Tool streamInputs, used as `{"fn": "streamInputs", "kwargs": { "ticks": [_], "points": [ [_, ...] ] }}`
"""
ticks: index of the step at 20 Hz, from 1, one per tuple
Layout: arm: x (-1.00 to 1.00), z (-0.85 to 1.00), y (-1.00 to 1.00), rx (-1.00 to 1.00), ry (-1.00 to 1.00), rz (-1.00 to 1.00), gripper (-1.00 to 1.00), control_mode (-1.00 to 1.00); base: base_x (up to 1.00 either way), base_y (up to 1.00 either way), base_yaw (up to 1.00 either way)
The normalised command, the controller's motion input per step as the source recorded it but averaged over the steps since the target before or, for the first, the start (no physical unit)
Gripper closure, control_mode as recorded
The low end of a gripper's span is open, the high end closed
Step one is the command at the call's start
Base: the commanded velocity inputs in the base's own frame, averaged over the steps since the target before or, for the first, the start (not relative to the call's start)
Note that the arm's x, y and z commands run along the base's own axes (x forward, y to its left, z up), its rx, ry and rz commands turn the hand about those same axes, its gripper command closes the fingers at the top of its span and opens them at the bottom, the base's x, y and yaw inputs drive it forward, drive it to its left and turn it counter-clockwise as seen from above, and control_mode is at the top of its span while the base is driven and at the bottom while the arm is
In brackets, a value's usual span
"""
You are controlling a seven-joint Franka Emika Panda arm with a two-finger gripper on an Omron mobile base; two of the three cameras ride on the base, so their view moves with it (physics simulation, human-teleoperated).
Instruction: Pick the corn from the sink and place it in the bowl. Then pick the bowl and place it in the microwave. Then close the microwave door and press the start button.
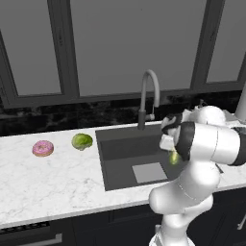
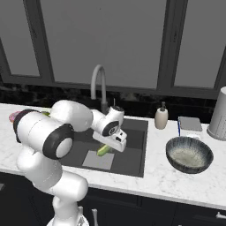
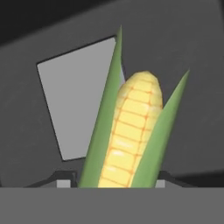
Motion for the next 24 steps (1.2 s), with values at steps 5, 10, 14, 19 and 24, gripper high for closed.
{"fn": "streamInputs", "kwargs": {
  "ticks": [5,10,14,19,24],
  "points": [
    [-0.47,1.0,-0.05,-0.05,0.0,0.0,1.0,-1.0,0.0,0.0,0.0],
    [-0.56,1.0,-0.35,-0.22,0.0,-0.03,1.0,-1.0,0.0,0.0,0.0],
    [-0.34,0.86,-0.47,-0.24,0.0,-0.03,1.0,-1.0,0.0,0.0,0.0],
    [-0.25,0.74,-0.65,-0.19,-0.01,-0.08,1.0,-1.0,0.0,0.0,0.0],
    [-0.07,0.6,-0.91,-0.04,0.0,-0.11,1.0,-1.0,0.0,0.0,0.0]
  ]
}}
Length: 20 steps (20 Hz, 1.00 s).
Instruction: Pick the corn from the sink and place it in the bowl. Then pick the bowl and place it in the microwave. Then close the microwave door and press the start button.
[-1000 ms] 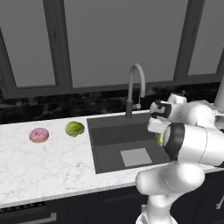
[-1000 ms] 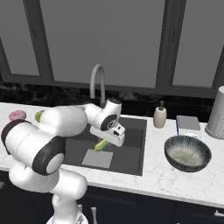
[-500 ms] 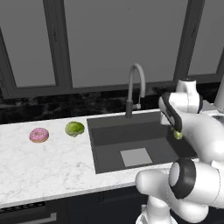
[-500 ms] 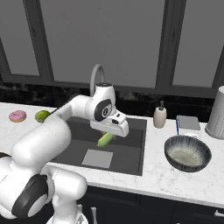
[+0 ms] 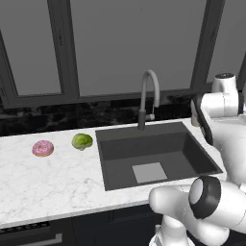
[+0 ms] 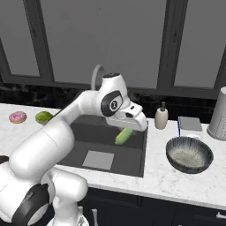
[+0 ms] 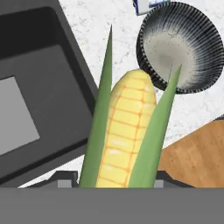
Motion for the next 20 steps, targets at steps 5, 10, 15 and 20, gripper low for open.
{"fn": "streamInputs", "kwargs": {
  "ticks": [5,10,15,20],
  "points": [
    [0.0,0.25,-0.97,0.0,0.02,-0.1,1.0,-1.0,0.0,0.0,0.0],
    [0.0,0.0,-0.79,0.08,0.0,-0.03,1.0,-1.0,0.0,0.0,0.0],
    [0.03,-0.01,-0.64,0.16,0.0,0.0,1.0,-1.0,0.0,0.0,0.0],
    [0.2,-0.1,-0.49,0.2,0.0,0.0,1.0,-1.0,0.0,0.0,0.0]
  ]
}}
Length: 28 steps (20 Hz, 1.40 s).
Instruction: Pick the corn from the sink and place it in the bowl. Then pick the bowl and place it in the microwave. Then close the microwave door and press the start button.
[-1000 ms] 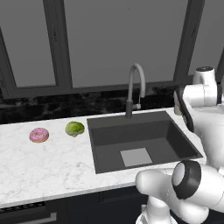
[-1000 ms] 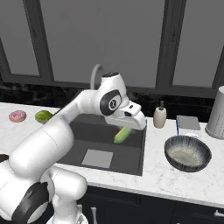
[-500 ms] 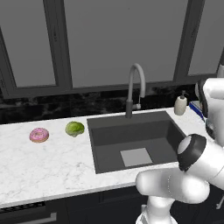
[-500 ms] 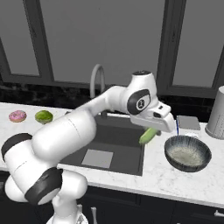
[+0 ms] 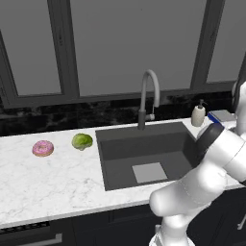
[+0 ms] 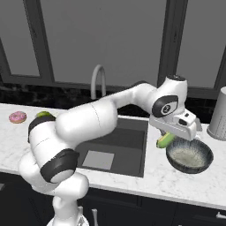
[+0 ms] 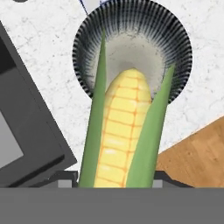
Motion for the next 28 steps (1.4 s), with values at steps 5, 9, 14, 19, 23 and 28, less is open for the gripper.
{"fn": "streamInputs", "kwargs": {
  "ticks": [5,9,14,19,23,28],
  "points": [
    [0.41,-0.25,-0.07,0.21,0.0,0.0,1.0,-1.0,0.0,0.0,0.0],
    [0.36,-0.18,0.0,0.0,0.0,0.0,1.0,-1.0,0.0,0.0,0.0],
    [0.19,-0.18,-0.14,0.01,0.01,0.0,1.0,-1.0,0.0,0.0,0.0],
    [0.14,-0.34,-0.36,0.05,0.0,0.0,1.0,-1.0,0.0,0.0,0.0],
    [0.11,-0.29,-0.26,0.04,0.0,0.0,1.0,-1.0,0.0,0.0,0.0],
    [0.27,-0.3,-0.09,0.0,0.0,0.0,1.0,-1.0,0.0,0.0,0.0]
  ]
}}
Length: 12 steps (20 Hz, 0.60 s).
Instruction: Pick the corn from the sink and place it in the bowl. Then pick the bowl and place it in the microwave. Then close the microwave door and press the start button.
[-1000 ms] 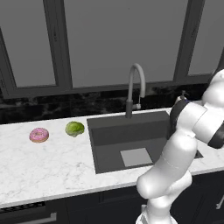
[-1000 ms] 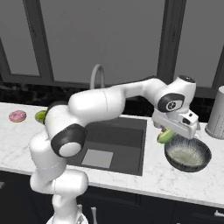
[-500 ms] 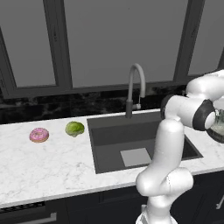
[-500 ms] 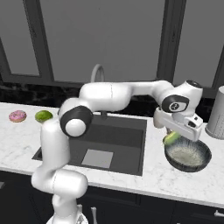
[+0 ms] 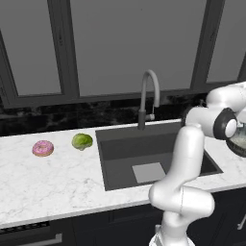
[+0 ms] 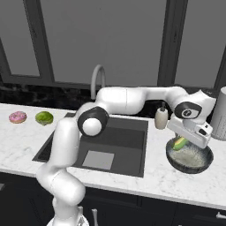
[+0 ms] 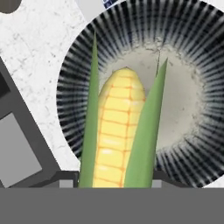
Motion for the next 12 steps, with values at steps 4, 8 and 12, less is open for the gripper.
{"fn": "streamInputs", "kwargs": {
  "ticks": [4,8,12],
  "points": [
    [0.2,-0.47,0.0,0.0,0.0,0.0,1.0,-1.0,0.0,0.0,0.0],
    [0.23,-0.6,0.0,0.0,0.01,0.0,1.0,-1.0,0.0,0.0,0.0],
    [0.18,-0.54,0.0,0.0,0.0,0.0,1.0,-1.0,0.0,0.0,0.0]
  ]
}}
